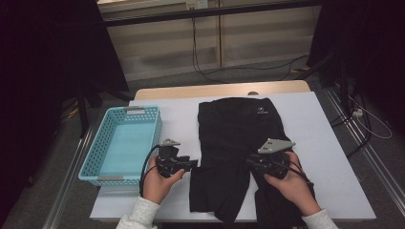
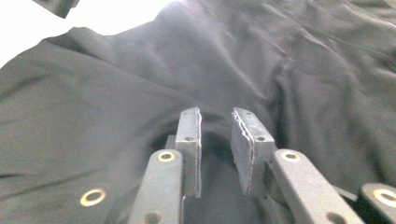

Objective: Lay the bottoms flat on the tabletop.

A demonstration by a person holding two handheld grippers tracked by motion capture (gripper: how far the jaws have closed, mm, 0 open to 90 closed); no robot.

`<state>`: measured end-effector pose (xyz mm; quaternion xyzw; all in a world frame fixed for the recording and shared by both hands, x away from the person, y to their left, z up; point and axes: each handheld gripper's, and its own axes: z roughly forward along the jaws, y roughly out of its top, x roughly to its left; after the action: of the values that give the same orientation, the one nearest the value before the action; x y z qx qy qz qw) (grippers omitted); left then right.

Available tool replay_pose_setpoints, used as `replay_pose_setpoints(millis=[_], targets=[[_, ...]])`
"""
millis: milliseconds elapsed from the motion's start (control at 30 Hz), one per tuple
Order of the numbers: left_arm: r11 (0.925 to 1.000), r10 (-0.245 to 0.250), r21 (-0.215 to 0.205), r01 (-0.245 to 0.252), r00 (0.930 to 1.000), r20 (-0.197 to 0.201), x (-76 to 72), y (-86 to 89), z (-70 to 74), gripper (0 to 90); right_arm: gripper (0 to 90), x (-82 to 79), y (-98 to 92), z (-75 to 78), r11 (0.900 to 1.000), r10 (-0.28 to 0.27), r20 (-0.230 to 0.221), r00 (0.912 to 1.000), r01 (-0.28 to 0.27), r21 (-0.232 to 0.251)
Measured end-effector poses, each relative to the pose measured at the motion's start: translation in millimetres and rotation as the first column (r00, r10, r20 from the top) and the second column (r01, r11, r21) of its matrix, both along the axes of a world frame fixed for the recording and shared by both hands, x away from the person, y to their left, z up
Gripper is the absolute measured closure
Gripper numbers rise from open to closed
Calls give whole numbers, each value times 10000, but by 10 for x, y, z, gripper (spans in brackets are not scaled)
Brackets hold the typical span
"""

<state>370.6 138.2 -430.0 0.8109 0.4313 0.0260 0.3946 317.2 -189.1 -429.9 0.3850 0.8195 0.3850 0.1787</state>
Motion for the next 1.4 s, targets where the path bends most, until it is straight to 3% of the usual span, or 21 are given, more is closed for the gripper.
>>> replay_pose_setpoints(millis=[167,233,333,433,467,500,567,600,667,700,733,933,1100,1167,1267,1400], targets=[[9982,-595,112,593,9981,155,-34,-105,-42,531,638,-71,175,-37,9985,539,-130,9985,-539,31],[9957,-822,444,815,9965,135,-38,-142,-64,583,611,-114,236,-74,9974,720,-244,9971,-721,-55],[9954,-683,689,670,9975,173,-30,-192,-114,664,598,-171,311,-117,9944,1045,-392,9937,-1049,-82],[9956,-676,650,675,9977,-4,-10,-207,-155,750,592,-195,373,-151,9921,1223,-475,9914,-1234,-210],[9956,-600,718,601,9982,-39,0,-240,-213,779,586,-216,431,-197,9897,1301,-535,9901,-1329,-524],[9949,-648,774,650,9979,-51,4,-256,-242,792,604,-225,451,-224,9871,1318,-421,9904,-1350,-856],[9965,-609,573,612,9981,-70,7,-263,-255,828,618,-229,462,-250,9850,1359,-456,9897,-1399,-1012],[9962,-619,600,623,9980,-89,10,-280,-255,838,687,-222,458,-290,9867,1394,-549,9887,-1434,-767],[9963,-646,566,652,9978,-123,4,-298,-260,861,794,-220,451,-299,9857,1467,-478,9880,-1500,-768],[9963,-646,566,652,9978,-123,4,-298,-260,867,794,-220,451,-299,9857,1467,-478,9880,-1500,-768],[9966,-590,566,593,9982,-75,-1,-318,-263,874,882,-231,458,-299,9825,1635,-475,9854,-1670,-828],[9992,-220,319,230,9993,-304,15,-218,-195,889,900,-262,362,-243,9853,1666,-916,9818,-1694,-230],[9999,50,129,-46,9996,-283,47,-108,-151,887,900,-332,293,-264,9817,1773,-1175,9771,-1840,-490],[9998,44,195,-38,9994,-341,51,-105,-155,887,900,-339,275,-271,9816,1813,-1233,9757,-1873,-385],[10000,80,-14,-80,9998,-197,55,-126,-169,833,898,-336,265,-255,9817,1764,-1153,9775,-1833,-516],[10000,37,-46,-37,10000,-52,70,-158,-183,841,900,-328,269,-257,9823,1549,-995,9829,-1640,-909]])
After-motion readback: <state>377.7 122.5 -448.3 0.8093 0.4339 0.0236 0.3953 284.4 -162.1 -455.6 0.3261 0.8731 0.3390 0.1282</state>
